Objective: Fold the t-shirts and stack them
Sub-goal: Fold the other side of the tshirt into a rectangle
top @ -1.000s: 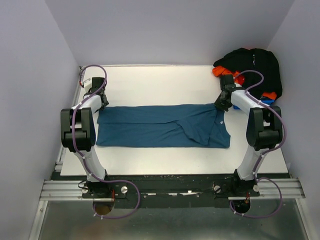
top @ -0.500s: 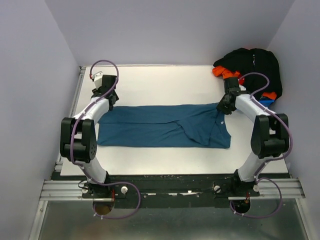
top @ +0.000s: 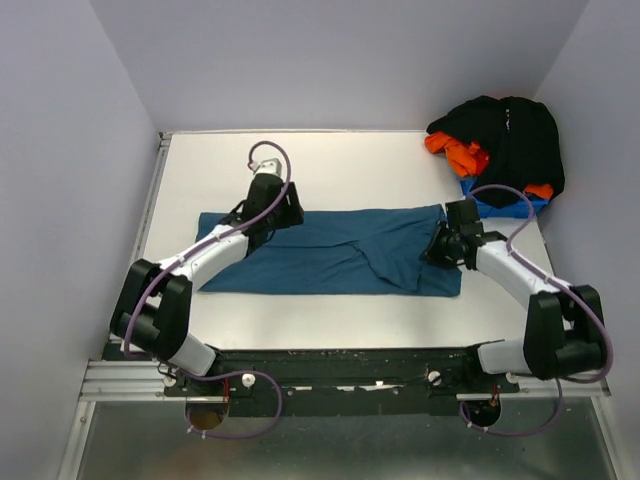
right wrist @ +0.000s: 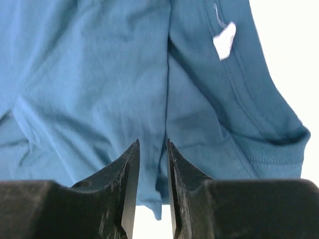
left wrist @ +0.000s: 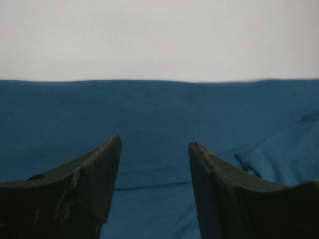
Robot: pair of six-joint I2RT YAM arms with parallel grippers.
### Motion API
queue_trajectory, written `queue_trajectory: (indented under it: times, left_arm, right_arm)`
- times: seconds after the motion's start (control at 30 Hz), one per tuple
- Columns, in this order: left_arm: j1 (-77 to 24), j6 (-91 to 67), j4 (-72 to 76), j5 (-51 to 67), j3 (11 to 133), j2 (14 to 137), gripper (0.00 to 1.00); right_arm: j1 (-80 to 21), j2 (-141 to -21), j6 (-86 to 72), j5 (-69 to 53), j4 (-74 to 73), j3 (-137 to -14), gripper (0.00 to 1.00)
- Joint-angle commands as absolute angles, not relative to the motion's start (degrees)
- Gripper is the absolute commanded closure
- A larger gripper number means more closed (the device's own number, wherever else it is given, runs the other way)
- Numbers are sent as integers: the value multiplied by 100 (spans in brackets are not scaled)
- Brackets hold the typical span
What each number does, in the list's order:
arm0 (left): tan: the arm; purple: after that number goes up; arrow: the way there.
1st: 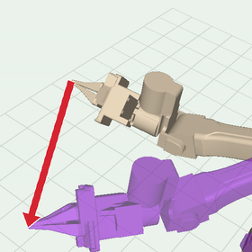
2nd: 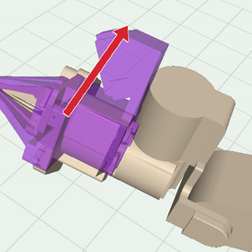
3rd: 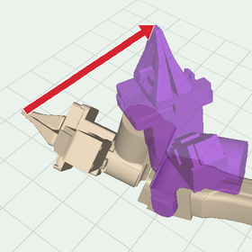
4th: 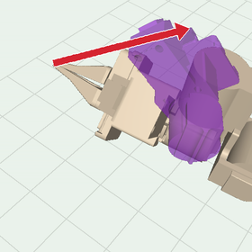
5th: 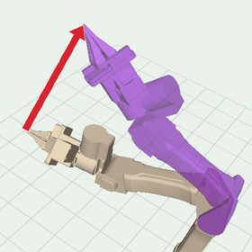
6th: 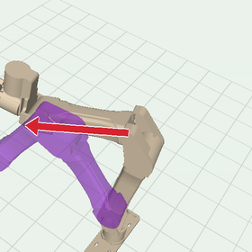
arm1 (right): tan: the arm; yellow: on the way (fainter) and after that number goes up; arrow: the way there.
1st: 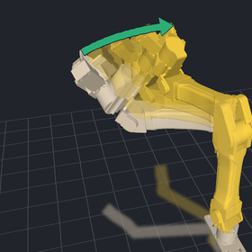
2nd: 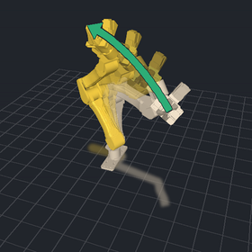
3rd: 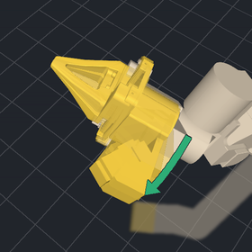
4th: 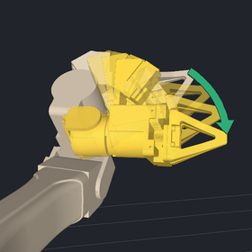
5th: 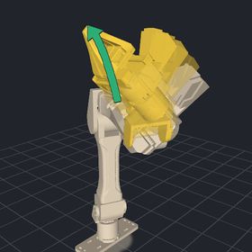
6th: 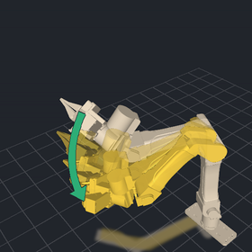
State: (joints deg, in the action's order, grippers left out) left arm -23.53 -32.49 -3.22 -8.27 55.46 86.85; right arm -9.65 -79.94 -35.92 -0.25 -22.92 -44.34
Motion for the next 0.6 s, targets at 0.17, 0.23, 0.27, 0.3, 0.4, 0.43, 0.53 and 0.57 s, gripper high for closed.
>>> queue_trajectory:
  times: [0.17,0.23,0.27,0.3,0.4,0.43,0.53,0.57]
  left_arm:
    - [-3585,-2795,597,377,5309,8736,27]
    - [-3735,-2664,703,509,5343,8876,27]
    - [-3788,-2611,721,553,5370,8938,27]
    - [-3840,-2541,721,615,5414,9008,27]
    - [-4016,-2339,729,747,5502,9158,27]
    - [-4060,-2277,729,773,5537,9202,27]
    - [-4210,-2049,677,931,5660,9325,27]
    - [-4262,-2004,651,958,5695,9351,27]
  right_arm:
    - [-1028,-6487,-3454,-1159,-2092,-3191,63]
    - [-1037,-6390,-3472,-1361,-2039,-3050,62]
    - [-1046,-6381,-3489,-1406,-2056,-3024,62]
    - [-1046,-6398,-3507,-1432,-2074,-3006,62]
    - [-1055,-6442,-3507,-1476,-2013,-2936,62]
    - [-1055,-6477,-3524,-1520,-1978,-2909,62]
    - [-1055,-6644,-3559,-1661,-1855,-2892,62]
    - [-1055,-6697,-3577,-1696,-1828,-2900,62]
